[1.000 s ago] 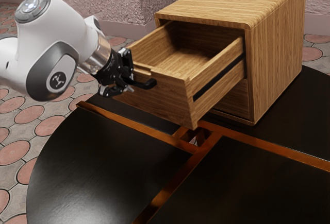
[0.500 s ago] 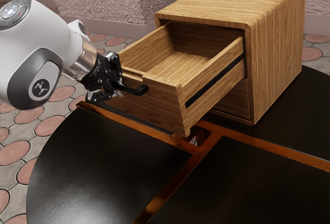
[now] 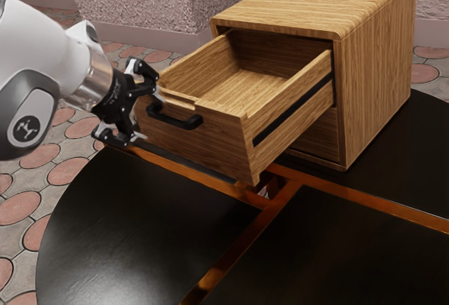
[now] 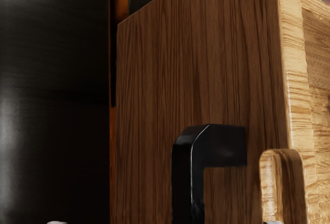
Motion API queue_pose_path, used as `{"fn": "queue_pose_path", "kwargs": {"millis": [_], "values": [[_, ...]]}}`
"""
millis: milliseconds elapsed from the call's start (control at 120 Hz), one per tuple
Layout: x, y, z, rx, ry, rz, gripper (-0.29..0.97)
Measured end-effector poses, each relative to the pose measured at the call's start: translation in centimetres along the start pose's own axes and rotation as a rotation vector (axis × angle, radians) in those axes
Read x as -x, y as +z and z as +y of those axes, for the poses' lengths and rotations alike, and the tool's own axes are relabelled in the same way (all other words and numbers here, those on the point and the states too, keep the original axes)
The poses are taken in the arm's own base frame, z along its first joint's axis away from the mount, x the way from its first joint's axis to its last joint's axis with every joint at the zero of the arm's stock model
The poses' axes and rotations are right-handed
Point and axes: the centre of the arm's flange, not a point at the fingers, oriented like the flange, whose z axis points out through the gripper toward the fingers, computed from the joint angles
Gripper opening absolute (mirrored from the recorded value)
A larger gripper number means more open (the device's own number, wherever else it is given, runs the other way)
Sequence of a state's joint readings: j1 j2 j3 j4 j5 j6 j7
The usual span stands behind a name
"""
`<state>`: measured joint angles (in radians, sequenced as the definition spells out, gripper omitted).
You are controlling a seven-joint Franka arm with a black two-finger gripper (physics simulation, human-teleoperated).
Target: Pull the drawer handle with one arm to open the drawer
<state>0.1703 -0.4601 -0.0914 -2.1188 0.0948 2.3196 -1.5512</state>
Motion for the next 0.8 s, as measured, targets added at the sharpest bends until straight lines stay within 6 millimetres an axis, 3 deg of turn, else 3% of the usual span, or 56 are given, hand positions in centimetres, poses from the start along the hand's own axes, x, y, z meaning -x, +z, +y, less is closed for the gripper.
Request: {"fn": "queue_pose_path", "kwargs": {"millis": [83,150,267,317,408,508,650,742,800], "values": [[2.9,-3.8,0.0,0.055,0.054,-0.022,0.55],[7.8,-8.0,0.9,0.123,0.142,-0.062,0.59],[19.8,-21.4,5.2,0.259,0.355,-0.229,0.63],[24.9,-24.0,5.8,0.240,0.453,-0.318,0.64],[34.2,-23.2,4.2,0.129,0.636,-0.418,0.66],[41.0,-20.7,1.1,0.010,0.768,-0.434,0.67],[46.2,-17.7,-3.8,-0.147,0.866,-0.466,0.67],[47.5,-16.1,-6.2,-0.237,0.883,-0.486,0.68],[47.3,-14.6,-6.6,-0.279,0.884,-0.481,0.68]]}}
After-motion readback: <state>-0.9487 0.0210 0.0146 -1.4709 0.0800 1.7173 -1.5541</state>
